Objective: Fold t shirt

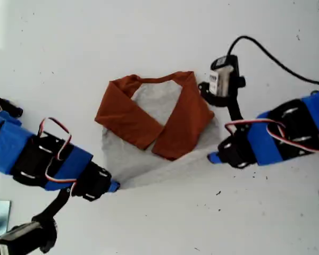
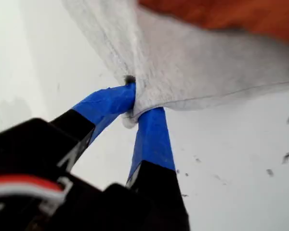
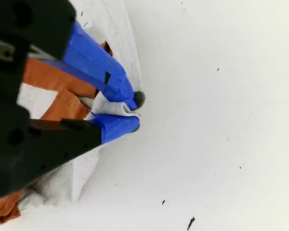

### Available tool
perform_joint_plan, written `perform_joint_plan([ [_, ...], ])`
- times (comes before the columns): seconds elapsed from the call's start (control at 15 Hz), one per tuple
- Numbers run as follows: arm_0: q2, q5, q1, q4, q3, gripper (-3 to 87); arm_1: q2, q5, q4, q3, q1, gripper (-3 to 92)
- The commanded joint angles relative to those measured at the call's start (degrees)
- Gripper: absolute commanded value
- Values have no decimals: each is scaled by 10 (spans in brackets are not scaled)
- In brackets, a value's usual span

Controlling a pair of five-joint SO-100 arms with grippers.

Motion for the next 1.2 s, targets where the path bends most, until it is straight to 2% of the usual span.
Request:
perform_joint_plan([
  [0.0,137,34,-162,118,-16,-3,97,-62,-63,4,164,33],
  [0.07,224,54,-290,134,47,70,154,-87,-123,69,267,298],
  [0.13,336,73,-428,124,121,347,229,-101,-83,97,387,340],
  [0.2,464,117,-531,54,227,394,352,-92,-78,173,461,340],
  [0.27,541,180,-562,18,291,391,425,-93,-29,204,479,340],
  [0.33,551,195,-563,30,331,359,475,-82,36,236,481,339],
  [0.47,635,147,-515,1,475,221,648,-37,77,376,411,339],
  [0.6,799,91,-422,-36,621,181,797,15,154,498,318,332],
  [0.73,934,12,-323,-33,740,117,793,25,154,547,258,330],
  [0.8,1019,-25,-272,-33,806,78,794,28,152,577,246,252],
  [0.87,1132,-58,-231,-25,884,22,794,32,146,609,236,42],
  [0.93,1110,-78,-196,-34,901,5,795,56,134,648,221,35],
  [1.0,1115,-76,-186,-27,902,-2,779,74,130,650,214,35],
  [1.07,1139,-43,-194,2,900,23,785,81,130,650,223,36],
  [1.13,1137,23,-186,1,901,82,790,88,128,650,227,37],
])
